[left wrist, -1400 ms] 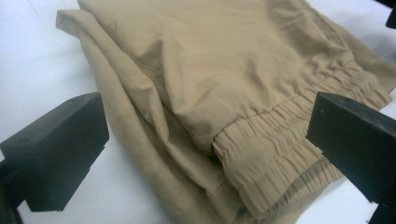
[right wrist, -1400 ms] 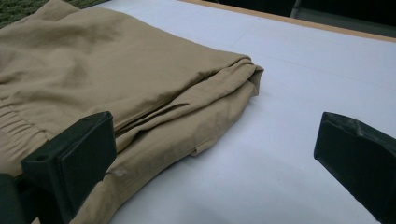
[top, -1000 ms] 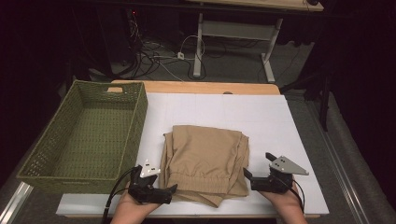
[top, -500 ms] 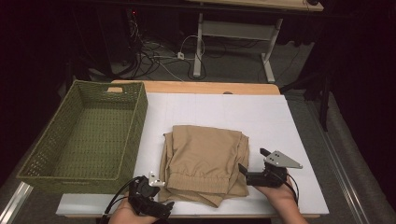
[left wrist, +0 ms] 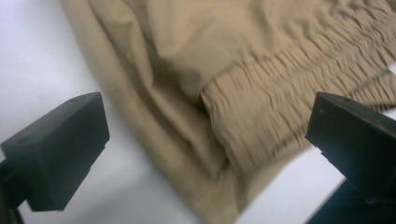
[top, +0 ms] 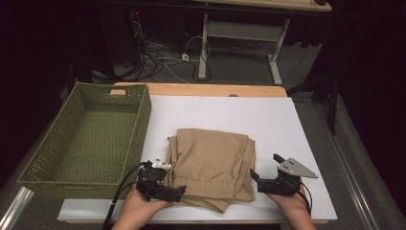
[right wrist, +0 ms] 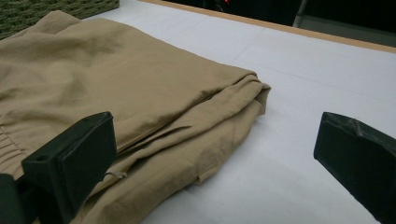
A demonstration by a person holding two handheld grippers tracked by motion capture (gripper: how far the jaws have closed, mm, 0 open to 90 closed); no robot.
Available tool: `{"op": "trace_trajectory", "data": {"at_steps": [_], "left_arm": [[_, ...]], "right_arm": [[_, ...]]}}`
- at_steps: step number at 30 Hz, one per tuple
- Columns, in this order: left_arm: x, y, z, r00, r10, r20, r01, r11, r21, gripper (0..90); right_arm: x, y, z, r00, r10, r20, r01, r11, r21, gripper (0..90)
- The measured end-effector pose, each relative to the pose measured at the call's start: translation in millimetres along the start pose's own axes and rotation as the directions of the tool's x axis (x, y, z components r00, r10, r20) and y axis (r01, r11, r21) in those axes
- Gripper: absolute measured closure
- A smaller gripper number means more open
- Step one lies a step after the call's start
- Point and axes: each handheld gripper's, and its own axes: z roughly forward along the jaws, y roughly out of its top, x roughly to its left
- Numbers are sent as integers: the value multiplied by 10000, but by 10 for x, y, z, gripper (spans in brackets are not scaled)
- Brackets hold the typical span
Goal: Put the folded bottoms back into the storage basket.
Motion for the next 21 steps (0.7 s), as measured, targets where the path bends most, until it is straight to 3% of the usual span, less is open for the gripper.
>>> {"op": "trace_trajectory", "data": {"at_steps": [1,6,8,12,14,18,21], "left_arm": [[41,36,71,9995,-177,-252,182,9996,197,29],[75,-12,226,9993,-384,-21,384,9941,1012,33],[62,-65,233,9992,-393,-46,395,9951,905,61],[54,-31,227,9994,-315,-147,331,9922,1200,97],[34,-15,212,9999,-112,70,103,9925,1217,174],[-5,-35,187,9974,125,712,-204,9935,1124,465],[-26,-50,184,9952,259,942,-357,9939,1041,543]], "right_arm": [[-4,-5,-11,10000,22,25,-22,10000,28,2],[-25,-23,-64,9999,42,128,-42,10000,-9,2],[-35,-36,-71,9999,71,142,-71,10000,-8,2],[-51,-50,-58,9999,85,131,-86,9999,91,2],[-51,-52,-61,9999,47,148,-49,9999,121,3],[-40,-50,-89,9998,39,182,-41,10000,79,3],[-33,-54,-78,9998,25,177,-28,9999,129,4]]}}
